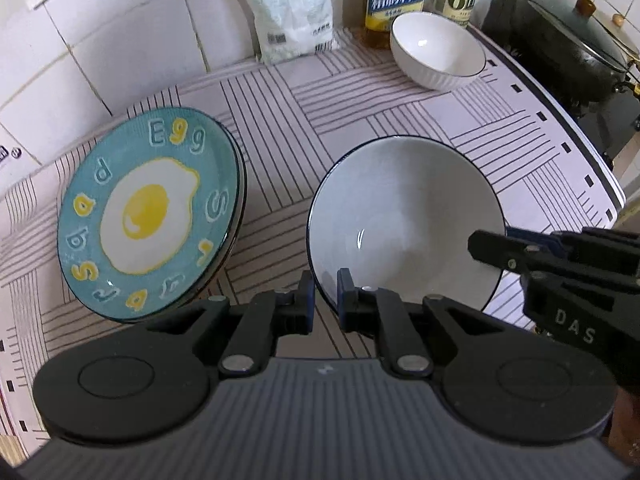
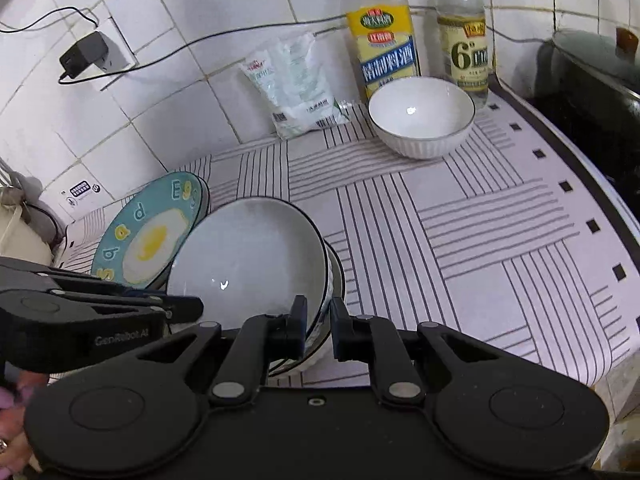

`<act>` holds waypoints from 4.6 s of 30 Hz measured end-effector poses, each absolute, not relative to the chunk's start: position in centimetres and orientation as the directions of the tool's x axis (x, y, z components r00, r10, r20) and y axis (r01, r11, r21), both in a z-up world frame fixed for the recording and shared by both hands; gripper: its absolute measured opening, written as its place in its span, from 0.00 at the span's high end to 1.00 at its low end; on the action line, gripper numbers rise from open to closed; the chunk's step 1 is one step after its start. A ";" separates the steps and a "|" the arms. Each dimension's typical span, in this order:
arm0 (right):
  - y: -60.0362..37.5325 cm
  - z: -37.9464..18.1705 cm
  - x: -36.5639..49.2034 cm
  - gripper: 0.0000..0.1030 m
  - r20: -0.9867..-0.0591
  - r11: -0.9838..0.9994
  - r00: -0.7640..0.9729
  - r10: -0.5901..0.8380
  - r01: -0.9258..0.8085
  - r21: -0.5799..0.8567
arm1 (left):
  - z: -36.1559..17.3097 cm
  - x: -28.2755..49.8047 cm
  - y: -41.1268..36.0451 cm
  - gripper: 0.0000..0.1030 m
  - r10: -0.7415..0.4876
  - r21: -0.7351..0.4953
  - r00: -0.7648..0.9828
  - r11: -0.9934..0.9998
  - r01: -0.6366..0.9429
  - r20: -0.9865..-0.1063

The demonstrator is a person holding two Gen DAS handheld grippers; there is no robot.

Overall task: Organize plates and bowls
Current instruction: 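Carry the bowl onto the placed white bowl and open left gripper, then reach the left gripper to the last white bowl and grasp its rim, then carry the bowl onto the two stacked bowls and open left gripper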

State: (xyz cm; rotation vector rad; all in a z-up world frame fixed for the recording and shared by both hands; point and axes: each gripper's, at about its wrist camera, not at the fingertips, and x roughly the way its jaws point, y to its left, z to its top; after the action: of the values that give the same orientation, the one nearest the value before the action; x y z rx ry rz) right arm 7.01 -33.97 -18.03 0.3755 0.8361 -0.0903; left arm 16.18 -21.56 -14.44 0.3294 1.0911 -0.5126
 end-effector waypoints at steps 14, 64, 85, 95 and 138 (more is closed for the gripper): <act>-33.5 -18.4 7.2 0.79 -0.715 0.956 0.698 0.035 0.186 0.228 | -14.9 16.7 -21.6 0.82 -0.249 -0.050 0.302 0.840 0.540 -0.920; -45.8 -22.5 16.4 0.08 -0.621 0.998 0.783 0.020 0.018 0.055 | -10.8 28.1 -30.1 0.16 -0.513 -0.143 0.388 0.724 0.675 -0.766; -45.3 -26.7 22.5 0.03 -0.618 0.993 0.782 -0.079 0.118 0.021 | -18.6 35.0 -37.6 0.72 -0.543 -0.272 0.306 0.739 0.616 -0.782; -44.9 -24.7 21.1 0.06 -0.626 0.979 0.779 -0.030 0.148 0.137 | -18.2 33.6 -36.9 0.78 -0.551 -0.282 0.267 0.715 0.640 -0.791; -33.8 -17.9 7.7 0.07 -0.595 0.967 0.768 0.235 -0.125 0.221 | -11.9 20.6 -21.6 0.78 -0.418 -0.189 0.319 0.809 0.556 -0.851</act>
State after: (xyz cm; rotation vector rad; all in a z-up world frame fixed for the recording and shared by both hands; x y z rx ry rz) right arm 7.69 -33.76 -17.87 0.1721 0.6669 0.1969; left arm 20.56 -21.57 -11.86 0.1481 1.0685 -0.6433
